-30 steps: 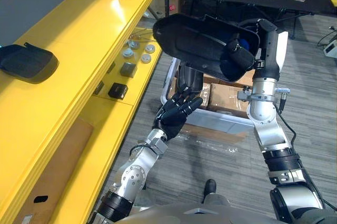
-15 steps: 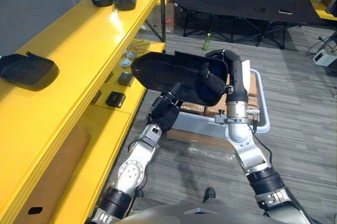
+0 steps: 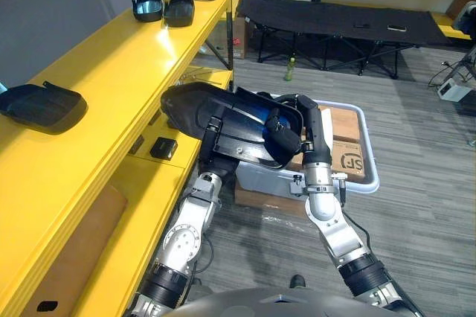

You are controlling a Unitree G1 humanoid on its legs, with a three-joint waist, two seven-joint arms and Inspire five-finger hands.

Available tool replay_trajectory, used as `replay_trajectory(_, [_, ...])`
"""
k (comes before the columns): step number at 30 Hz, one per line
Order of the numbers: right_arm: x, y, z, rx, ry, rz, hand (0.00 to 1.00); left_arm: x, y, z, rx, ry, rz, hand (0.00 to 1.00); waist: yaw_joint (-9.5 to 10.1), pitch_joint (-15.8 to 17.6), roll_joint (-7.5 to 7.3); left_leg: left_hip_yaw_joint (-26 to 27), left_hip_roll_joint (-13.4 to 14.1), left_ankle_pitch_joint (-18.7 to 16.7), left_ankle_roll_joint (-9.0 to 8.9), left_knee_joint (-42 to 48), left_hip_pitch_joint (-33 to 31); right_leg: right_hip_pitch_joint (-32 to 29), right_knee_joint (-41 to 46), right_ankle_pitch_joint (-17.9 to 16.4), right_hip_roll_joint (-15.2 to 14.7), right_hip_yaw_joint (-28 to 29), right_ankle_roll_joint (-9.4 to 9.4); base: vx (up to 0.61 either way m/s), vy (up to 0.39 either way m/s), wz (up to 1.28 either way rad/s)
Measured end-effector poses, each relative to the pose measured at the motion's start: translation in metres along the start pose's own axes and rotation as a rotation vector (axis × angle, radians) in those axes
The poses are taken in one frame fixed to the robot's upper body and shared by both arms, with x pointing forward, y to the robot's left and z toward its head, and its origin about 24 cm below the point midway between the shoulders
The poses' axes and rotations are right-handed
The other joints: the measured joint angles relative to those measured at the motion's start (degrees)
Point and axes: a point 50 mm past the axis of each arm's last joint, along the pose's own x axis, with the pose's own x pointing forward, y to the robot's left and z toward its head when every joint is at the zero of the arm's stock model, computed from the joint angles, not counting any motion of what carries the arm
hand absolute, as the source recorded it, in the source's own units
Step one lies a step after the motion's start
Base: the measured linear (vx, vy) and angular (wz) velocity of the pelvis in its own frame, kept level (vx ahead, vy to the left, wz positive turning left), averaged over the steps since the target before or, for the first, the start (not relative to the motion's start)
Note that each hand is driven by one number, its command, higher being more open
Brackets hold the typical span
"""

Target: Walk over and take three plastic housings, then place them on the shelf

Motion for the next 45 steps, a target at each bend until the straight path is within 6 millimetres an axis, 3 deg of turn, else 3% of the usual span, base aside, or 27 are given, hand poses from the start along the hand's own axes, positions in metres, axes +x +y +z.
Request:
replay_trajectory(3, [-0.004, 0.007, 0.006, 0.035, -0.052, 0.026, 0.00, 0.000, 0.009, 0.003, 0.018, -0.021, 0.037, 0.00, -0.20, -0.6, -0.04, 0.1, 0.0, -0.1, -0.03, 0.0, 0.2, 0.1, 0.0, 0.0, 0.0, 0.0, 0.00, 0.00, 0.000, 0.00])
replay_trajectory(13, [-0.014, 0.009, 0.008, 0.076, -0.069, -0.025, 0.00, -0.001, 0.008, 0.009, 0.271, -0.038, 0.017, 0.00, -0.75, -2.1, -0.85, 0.1, 0.0, -0.3, -0.09, 0.3, 0.1, 0.2, 0.0, -0.4, 0.0, 0.0, -0.59, 0.00, 0.000, 0.00])
replay_trajectory(14, [-0.015, 0.008, 0.008, 0.075, -0.071, -0.027, 1.00, -0.001, 0.008, 0.009, 0.288, -0.039, 0.016, 0.00, -0.94, -2.2, -0.83, 0.1, 0.0, -0.4, -0.09, 0.3, 0.1, 0.2, -0.1, -0.4, 0.0, 0.0, -0.60, 0.00, 0.000, 0.00])
replay_trajectory(21, [-0.024, 0.005, 0.003, 0.050, -0.055, -0.014, 1.00, 0.000, -0.001, 0.008, 0.419, -0.084, 0.023, 0.00, -1.42, -2.8, -0.74, 0.2, 0.0, -1.1, -0.15, 1.3, 0.1, 0.5, -0.2, -0.4, 0.0, 0.1, -0.68, 0.00, 0.000, 0.00])
replay_trajectory(26, [-0.025, 0.003, -0.002, 0.026, -0.020, -0.007, 1.00, -0.002, -0.023, 0.020, 0.687, -0.219, 0.041, 0.00, -1.38, -2.9, -0.70, 0.2, 0.0, -1.1, -0.16, 1.3, 0.1, 0.6, -0.2, -0.4, 0.1, 0.0, -0.70, 0.00, 0.000, 0.00])
replay_trajectory(30, [-0.027, 0.009, -0.005, 0.031, 0.038, 0.041, 1.00, -0.007, -0.038, 0.041, 1.014, -0.451, 0.130, 0.00, -1.22, -2.8, -0.67, 0.2, 0.1, -1.2, -0.15, 1.3, 0.1, 0.6, -0.2, -0.4, 0.1, 0.0, -0.68, 0.00, 0.000, 0.00])
replay_trajectory(32, [-0.031, 0.009, -0.003, 0.122, 0.087, 0.007, 1.00, -0.018, -0.042, 0.063, 1.119, -0.644, 0.246, 0.00, -0.96, -2.8, -0.62, 0.2, 0.1, -1.3, -0.08, 1.3, 0.2, 0.6, -0.2, -0.5, 0.1, 0.0, -0.65, 0.00, 0.000, 0.00])
replay_trajectory(34, [-0.031, 0.007, -0.004, 0.171, 0.112, -0.020, 1.00, -0.027, -0.041, 0.082, 1.194, -0.804, 0.364, 0.00, -0.88, -2.8, -0.61, 0.2, 0.1, -1.6, 0.06, 1.4, 0.2, 0.7, -0.2, -0.5, 0.1, 0.0, -0.63, 0.00, 0.000, 0.00])
replay_trajectory(38, [-0.032, 0.001, 0.000, 0.195, 0.108, -0.048, 1.00, -0.045, -0.044, 0.100, 1.265, -0.966, 0.467, 0.00, 0.10, -2.8, -0.61, 0.2, 0.1, -1.9, 0.09, 1.5, 0.1, 0.7, -0.2, -0.5, 0.1, 0.0, -0.62, 0.00, 0.000, 0.00])
replay_trajectory(42, [-0.030, 0.006, 0.006, 0.256, 0.096, 0.000, 1.00, -0.051, -0.058, 0.098, 1.327, -1.031, 0.391, 0.00, 0.10, -2.6, -0.50, 0.1, 0.1, -2.5, 0.06, 2.4, 0.0, 1.0, -0.2, -0.6, 0.1, 0.0, -0.54, 0.00, 0.006, -0.01])
replay_trajectory(45, [-0.029, 0.009, 0.007, 0.260, 0.084, 0.060, 1.00, -0.046, -0.073, 0.086, 1.411, -0.978, 0.158, 0.00, 0.03, -2.4, -0.22, 0.1, 0.0, -2.8, 0.06, 2.9, -0.1, 1.0, -0.2, -0.6, 0.1, 0.0, -0.55, 0.00, 0.000, 0.00])
